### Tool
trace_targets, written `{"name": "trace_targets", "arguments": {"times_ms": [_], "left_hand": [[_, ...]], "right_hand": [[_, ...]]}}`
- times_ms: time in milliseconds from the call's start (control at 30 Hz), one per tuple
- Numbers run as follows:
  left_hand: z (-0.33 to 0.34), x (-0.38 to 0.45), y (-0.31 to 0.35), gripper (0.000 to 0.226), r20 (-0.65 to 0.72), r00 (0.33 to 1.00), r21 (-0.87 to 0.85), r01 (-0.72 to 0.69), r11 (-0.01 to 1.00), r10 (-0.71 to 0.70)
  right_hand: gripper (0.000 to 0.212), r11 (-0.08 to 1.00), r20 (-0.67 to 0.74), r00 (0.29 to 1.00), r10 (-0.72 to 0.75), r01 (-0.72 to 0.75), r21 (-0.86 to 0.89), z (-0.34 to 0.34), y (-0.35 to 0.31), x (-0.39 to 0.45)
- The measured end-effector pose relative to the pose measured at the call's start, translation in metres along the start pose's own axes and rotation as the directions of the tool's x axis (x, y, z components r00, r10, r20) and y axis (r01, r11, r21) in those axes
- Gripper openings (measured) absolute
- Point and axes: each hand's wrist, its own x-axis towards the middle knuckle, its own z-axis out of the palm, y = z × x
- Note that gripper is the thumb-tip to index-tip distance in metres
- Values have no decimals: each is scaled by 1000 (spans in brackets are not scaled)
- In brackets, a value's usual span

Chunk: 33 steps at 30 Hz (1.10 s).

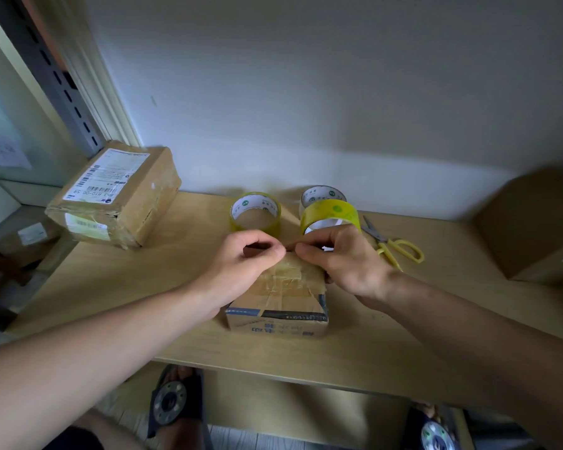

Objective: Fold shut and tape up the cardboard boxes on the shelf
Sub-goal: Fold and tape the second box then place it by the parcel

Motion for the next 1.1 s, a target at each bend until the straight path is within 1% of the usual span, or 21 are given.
{"name": "trace_targets", "arguments": {"times_ms": [67, 100, 133, 167, 233, 267, 333, 433, 467, 533, 600, 667, 700, 733, 767, 833, 867, 900, 967, 1000, 1100], "left_hand": [[-2, 0, 0, 13, 28, 1000, 34, 11, 999, -12], [-2, 1, 0, 15, 25, 1000, 41, 14, 999, -15], [-2, 0, 0, 14, 17, 1000, 33, 12, 999, -12], [0, 0, 0, 12, 13, 1000, 18, 5, 1000, -5], [4, -2, 1, 7, 5, 1000, -15, 0, 1000, 0], [5, -2, 2, 5, -3, 1000, -21, 2, 1000, -2], [7, -3, 2, 4, -23, 1000, -27, 13, 1000, -13], [6, -2, 0, 11, -39, 999, -34, 30, 999, -31], [7, -3, 1, 12, -39, 999, -19, 31, 999, -32], [7, -3, 1, 15, -29, 999, 19, 18, 1000, -17], [2, -1, 4, 20, -1, 1000, 83, -31, 996, 31], [-8, -2, 9, 21, 94, 984, 211, -168, 963, 151], [-17, -3, 10, 28, 177, 962, 308, -254, 917, 208], [-26, -5, 11, 48, 287, 932, 394, -326, 859, 222], [-34, -8, 12, 72, 395, 899, 453, -369, 812, 189], [-45, -13, 15, 112, 540, 835, 502, -418, 757, 103], [-48, -15, 14, 125, 578, 812, 527, -452, 719, 87], [-50, -15, 12, 132, 597, 799, 564, -485, 668, 77], [-52, -14, 8, 132, 609, 789, 592, -521, 615, 81], [-52, -13, 6, 126, 604, 789, 577, -529, 622, 110], [-54, -9, 6, 102, 560, 809, 485, -493, 723, 176]], "right_hand": [[21, 1000, 28, 1000, -9, 9, 2, -4, 3, -2], [20, 1000, 52, 998, -17, 17, 8, -5, 4, -3], [17, 1000, 84, 996, -24, 24, 3, -6, 4, -4], [19, 1000, 116, 993, -22, 23, -7, -7, 6, -5], [33, 1000, 148, 989, 3, -2, -4, -7, 10, -5], [35, 1000, 138, 990, 10, -11, 6, -8, 11, -5], [31, 1000, 94, 996, 6, -7, 11, -5, 12, -3], [12, 1000, 6, 1000, 2, -2, -19, 1, 10, -2], [11, 999, -27, 1000, -8, 7, -44, 2, 9, -1], [17, 994, -66, 997, -34, 27, -105, 5, 6, -2], [24, 991, -74, 997, -32, 23, -132, 5, 6, -2], [28, 988, -45, 998, -45, 38, -149, 2, 5, -4], [26, 985, 2, 997, -74, 74, -153, 0, 3, -6], [24, 979, 72, 992, -105, 116, -168, -4, 0, -10], [31, 967, 151, 981, -123, 153, -202, -7, -3, -15], [67, 935, 274, 956, -106, 190, -300, -16, -8, -25], [84, 919, 316, 945, -87, 198, -341, -19, -9, -29], [100, 894, 351, 933, -74, 218, -391, -21, -7, -32], [123, 808, 391, 918, -71, 282, -517, -20, 0, -36], [128, 782, 391, 917, -79, 300, -547, -18, 3, -36], [128, 811, 338, 933, -120, 289, -509, -14, 7, -34]]}}
